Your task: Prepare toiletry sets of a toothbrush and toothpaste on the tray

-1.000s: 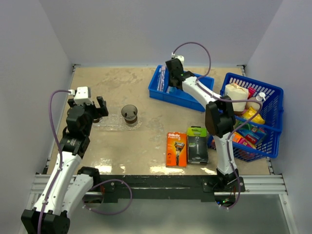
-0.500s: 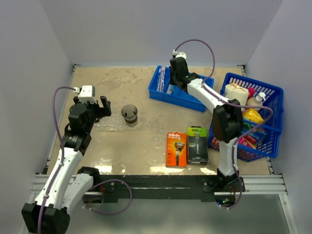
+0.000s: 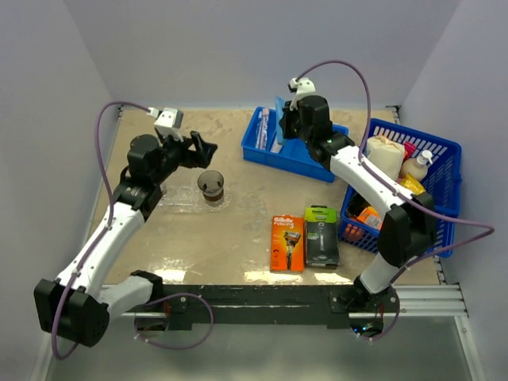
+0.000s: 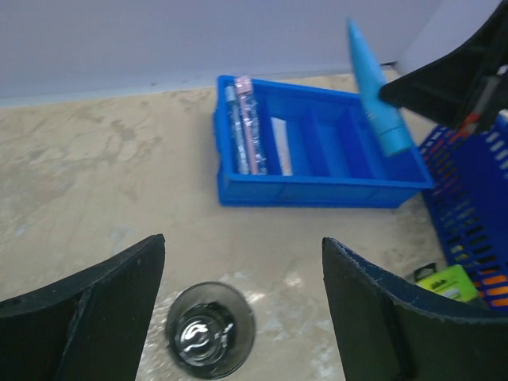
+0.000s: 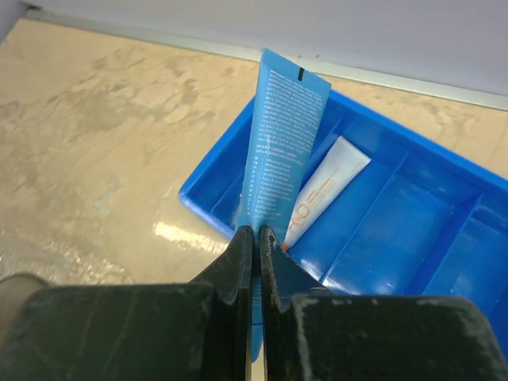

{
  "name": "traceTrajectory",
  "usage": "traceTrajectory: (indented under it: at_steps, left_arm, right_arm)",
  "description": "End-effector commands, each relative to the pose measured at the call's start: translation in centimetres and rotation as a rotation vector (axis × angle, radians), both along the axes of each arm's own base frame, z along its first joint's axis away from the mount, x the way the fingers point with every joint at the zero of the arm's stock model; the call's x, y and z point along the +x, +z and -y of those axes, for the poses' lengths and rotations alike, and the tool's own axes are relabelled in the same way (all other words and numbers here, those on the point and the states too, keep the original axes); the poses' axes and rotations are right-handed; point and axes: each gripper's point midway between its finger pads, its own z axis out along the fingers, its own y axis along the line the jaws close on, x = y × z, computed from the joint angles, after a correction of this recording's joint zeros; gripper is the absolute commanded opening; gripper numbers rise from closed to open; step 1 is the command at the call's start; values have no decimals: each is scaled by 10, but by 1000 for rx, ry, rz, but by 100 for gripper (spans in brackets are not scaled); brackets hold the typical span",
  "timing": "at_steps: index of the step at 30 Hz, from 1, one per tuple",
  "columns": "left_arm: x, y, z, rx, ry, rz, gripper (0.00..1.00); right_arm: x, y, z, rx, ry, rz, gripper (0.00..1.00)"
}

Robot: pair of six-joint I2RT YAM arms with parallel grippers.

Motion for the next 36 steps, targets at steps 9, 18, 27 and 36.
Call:
traceTrajectory:
  at_steps: [9, 18, 27, 36]
  left_arm:
    - [5, 49, 109, -313, -352, -19, 84]
    - [13, 30, 121, -361, -313, -78, 82]
    - [20, 13, 117, -339, -262, -110, 63]
    - [19, 8, 123, -365, -284, -135, 27]
  right_arm:
    - [-106, 29, -78, 33, 294, 163, 0]
    - [-140, 31, -99, 29, 331, 207, 0]
    - [-152, 34, -103, 7, 344, 234, 0]
    - [-155, 22, -107, -59, 330, 242, 0]
